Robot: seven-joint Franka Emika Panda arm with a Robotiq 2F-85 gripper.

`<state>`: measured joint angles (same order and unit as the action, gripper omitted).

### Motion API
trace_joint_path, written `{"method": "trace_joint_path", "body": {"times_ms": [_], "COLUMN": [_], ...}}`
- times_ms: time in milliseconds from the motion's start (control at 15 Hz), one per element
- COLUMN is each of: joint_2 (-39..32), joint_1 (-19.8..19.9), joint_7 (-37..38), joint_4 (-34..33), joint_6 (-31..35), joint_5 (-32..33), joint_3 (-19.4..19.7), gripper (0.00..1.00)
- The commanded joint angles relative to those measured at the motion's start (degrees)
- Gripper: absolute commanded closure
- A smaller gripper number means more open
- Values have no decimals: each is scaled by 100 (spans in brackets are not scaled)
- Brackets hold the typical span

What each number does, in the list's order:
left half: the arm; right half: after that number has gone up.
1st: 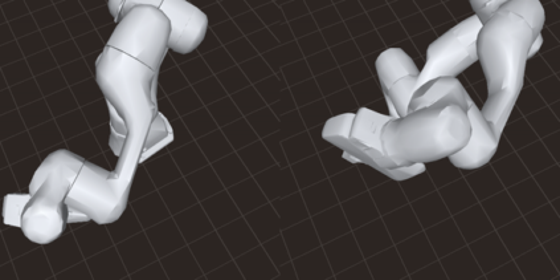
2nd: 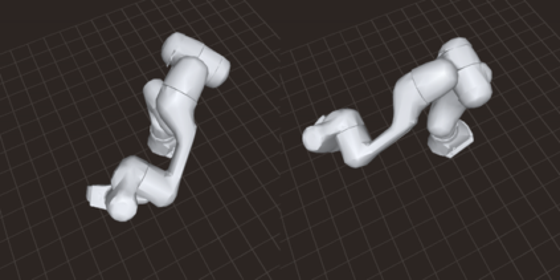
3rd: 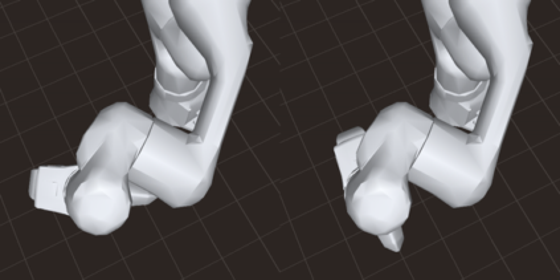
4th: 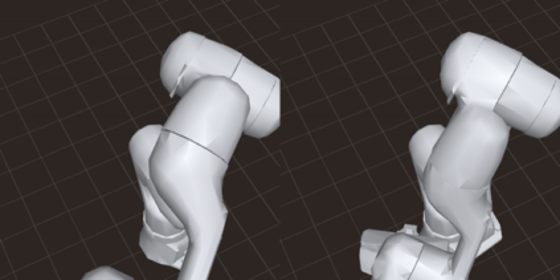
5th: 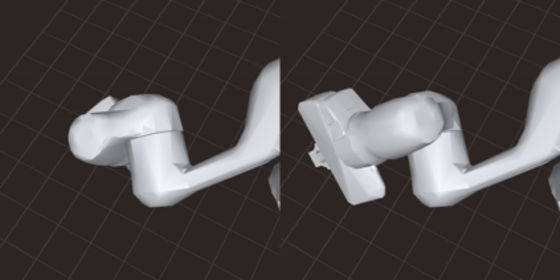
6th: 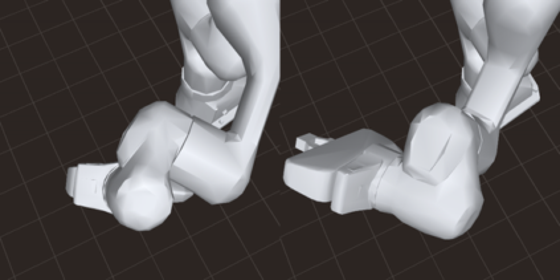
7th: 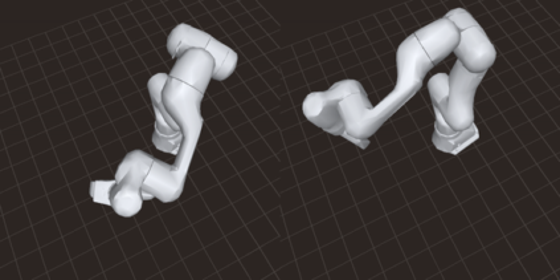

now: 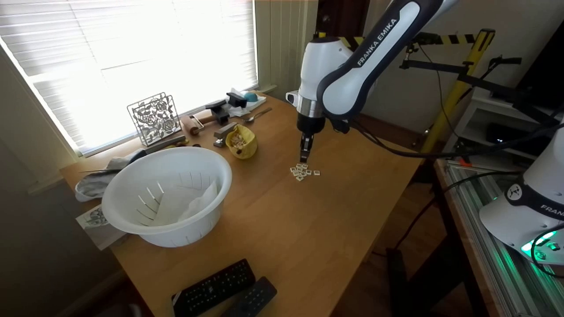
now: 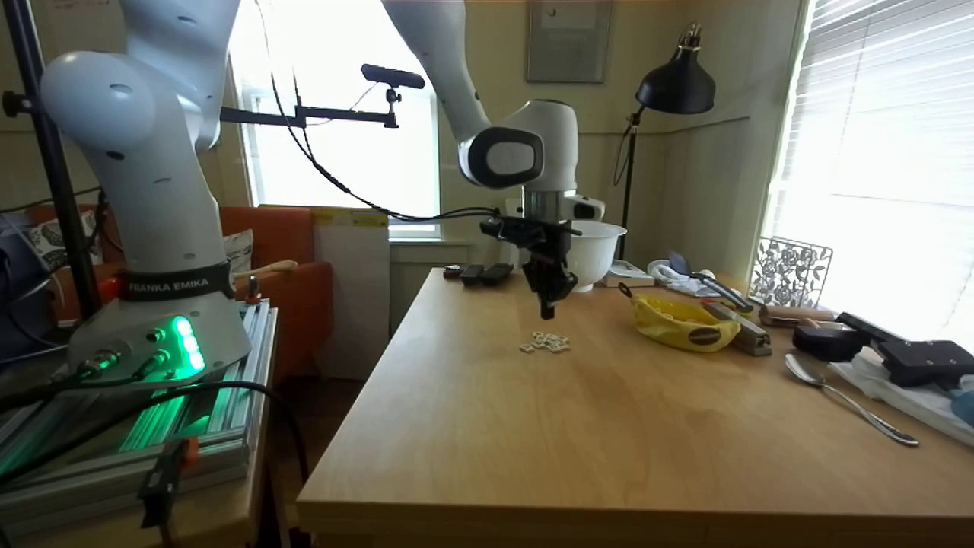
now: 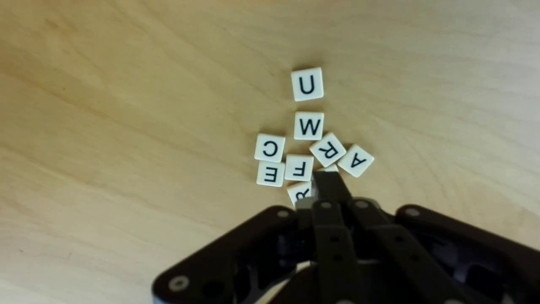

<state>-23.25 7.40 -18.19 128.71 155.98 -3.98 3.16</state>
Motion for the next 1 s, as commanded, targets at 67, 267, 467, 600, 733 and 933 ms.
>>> {"method": "trace_joint_path", "body": {"times_ms": [67, 267, 467, 600, 733, 933], "joint_2": [-325, -448, -544, -610, -683, -795], "joint_1": [-67, -34, 30, 50, 96, 193], "joint_7": [525, 666, 701, 716, 706, 655], "joint_4": [-109, -121, -125, -131, -152, -172], "joint_6": [391, 535, 646, 736, 846, 1056], "joint_5": [393, 402, 315, 296, 260, 213], "joint_3": [134, 109, 13, -29, -92, -214], "gripper": [100, 100, 100, 100, 100, 100]}}
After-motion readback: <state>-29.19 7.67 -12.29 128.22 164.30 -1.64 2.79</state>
